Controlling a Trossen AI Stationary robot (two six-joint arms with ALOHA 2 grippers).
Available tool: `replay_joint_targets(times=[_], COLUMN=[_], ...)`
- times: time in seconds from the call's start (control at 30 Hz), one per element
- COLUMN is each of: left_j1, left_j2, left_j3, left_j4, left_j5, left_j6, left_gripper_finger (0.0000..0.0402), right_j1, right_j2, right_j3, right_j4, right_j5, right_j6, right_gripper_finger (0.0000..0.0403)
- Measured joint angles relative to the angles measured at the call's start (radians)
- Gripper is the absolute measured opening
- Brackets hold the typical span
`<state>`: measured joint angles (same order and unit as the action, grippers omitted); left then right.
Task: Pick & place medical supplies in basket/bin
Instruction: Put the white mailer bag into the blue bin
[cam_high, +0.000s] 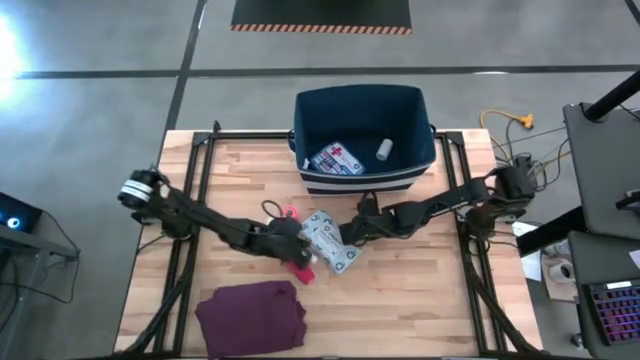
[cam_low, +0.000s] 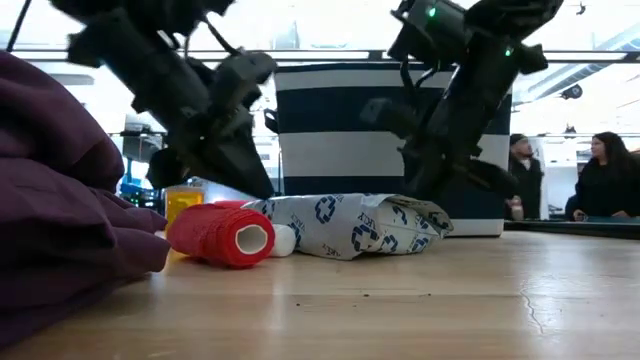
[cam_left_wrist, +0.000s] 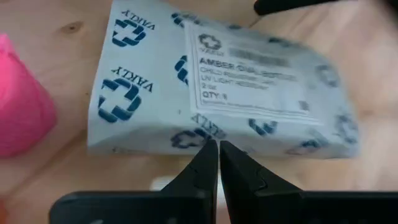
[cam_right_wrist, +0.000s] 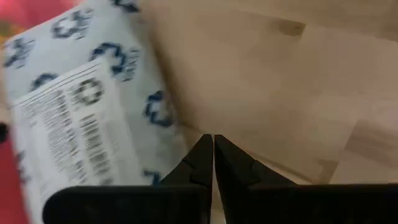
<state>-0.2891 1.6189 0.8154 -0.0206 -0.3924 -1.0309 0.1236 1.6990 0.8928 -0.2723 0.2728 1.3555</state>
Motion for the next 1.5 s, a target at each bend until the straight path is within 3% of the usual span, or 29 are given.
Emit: replay_joint_targets(times=[0.1,0.37,0.6,0.8,0.93,1.27,1.5], left_j1=[0.006,0.050,0.052,0.058,0.063,0.096,0.094], left_j2=[0.064,0.174,0.179,0.173,0.172,0.172,0.172], left_j3=[0.101,0.267,0.262,0.252,0.252,0.252,0.252], left_j4=[-0.134,-0.262,-0.300,-0.287,-0.282,-0.259,-0.259], left_j5=[0.010,0.082,0.118,0.094,0.098,0.100,0.100], left_j6=[0.039,0.113,0.113,0.113,0.113,0.113,0.114], left_gripper_finger=[0.0000,0.0000,0.0000,0.0000,0.0000,0.0000,0.0000], right_j1=[-0.008,-0.028,-0.028,-0.050,-0.055,-0.052,-0.052], right_j2=[0.039,0.121,0.005,-0.140,-0.172,-0.074,-0.104], right_j3=[0.000,0.004,0.000,0.001,0.000,0.000,0.035], right_j4=[0.038,0.152,0.171,0.188,0.186,0.234,0.231], right_j5=[0.000,-0.095,-0.138,-0.244,-0.278,-0.371,-0.375], right_j6=[-0.008,-0.080,-0.206,-0.263,-0.307,-0.256,-0.257], right_gripper_finger=[0.0009,0.0008,0.0008,0.0015,0.0041,0.0125,0.0182])
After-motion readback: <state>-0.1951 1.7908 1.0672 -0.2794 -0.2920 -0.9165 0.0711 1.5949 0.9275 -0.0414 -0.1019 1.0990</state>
